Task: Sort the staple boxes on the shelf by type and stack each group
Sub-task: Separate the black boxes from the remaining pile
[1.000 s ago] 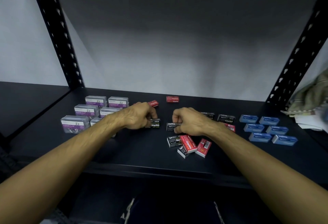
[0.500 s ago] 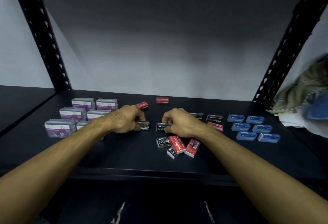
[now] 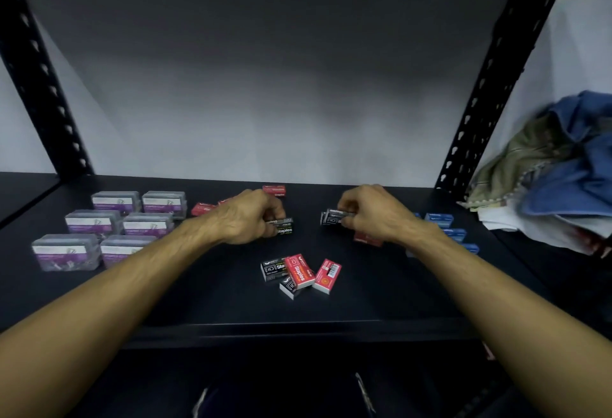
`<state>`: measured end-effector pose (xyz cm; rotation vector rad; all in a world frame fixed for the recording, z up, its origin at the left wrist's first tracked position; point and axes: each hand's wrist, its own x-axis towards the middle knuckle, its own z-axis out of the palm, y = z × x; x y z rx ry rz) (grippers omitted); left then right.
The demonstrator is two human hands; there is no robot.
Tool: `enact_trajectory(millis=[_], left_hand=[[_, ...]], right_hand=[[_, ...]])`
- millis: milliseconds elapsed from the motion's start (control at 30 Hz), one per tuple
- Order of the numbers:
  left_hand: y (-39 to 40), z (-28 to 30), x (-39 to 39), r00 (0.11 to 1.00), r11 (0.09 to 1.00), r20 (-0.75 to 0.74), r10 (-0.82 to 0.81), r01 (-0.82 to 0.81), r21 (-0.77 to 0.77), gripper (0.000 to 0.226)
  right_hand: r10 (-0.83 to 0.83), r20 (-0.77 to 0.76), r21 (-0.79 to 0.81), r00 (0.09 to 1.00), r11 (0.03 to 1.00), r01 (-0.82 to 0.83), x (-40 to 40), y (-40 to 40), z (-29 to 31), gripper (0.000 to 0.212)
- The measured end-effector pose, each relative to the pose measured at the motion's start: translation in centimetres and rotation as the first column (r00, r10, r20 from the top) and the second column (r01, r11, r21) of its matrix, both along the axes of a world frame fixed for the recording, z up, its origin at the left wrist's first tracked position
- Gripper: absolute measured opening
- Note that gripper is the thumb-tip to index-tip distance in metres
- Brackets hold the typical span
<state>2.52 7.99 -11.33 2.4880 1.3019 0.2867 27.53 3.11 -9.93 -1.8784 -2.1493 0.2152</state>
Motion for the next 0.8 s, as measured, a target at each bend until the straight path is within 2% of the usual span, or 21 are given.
enact_trajectory(millis=[133,300,467,800], left_hand=[[-0.1,0.0,2.6,0.998,0.998,0.017,-0.059,0.059,-0.005,0.018],[-0.1,-0.5,5.3,0.995,0.996,0.045,-0.092,0.092,-0.002,0.018],[-0.1,-1.0,7.3,0.994,0.995,0.06,-0.095,0.093,0.044,0.024],[0.3,-1.7,8.7,0.992,0.99,0.053,-0.115,0.11,0.082,0.02]], right_hand=[[-0.109,0.071,0.054,0.992,0.993,0.105,3.0,-0.5,-0.4,0.012],[-0.165,0.127,0.077,0.978,0.985,0.156,4.4,-0.8,-1.3,0.017],[-0.164,0.146,0.075,0.976,0.985,0.155,4.9,-0.6,-2.2,0.017],[-0.134,0.149,0.058,0.98,0.99,0.127,5.2,-0.6,-2.8,0.02]])
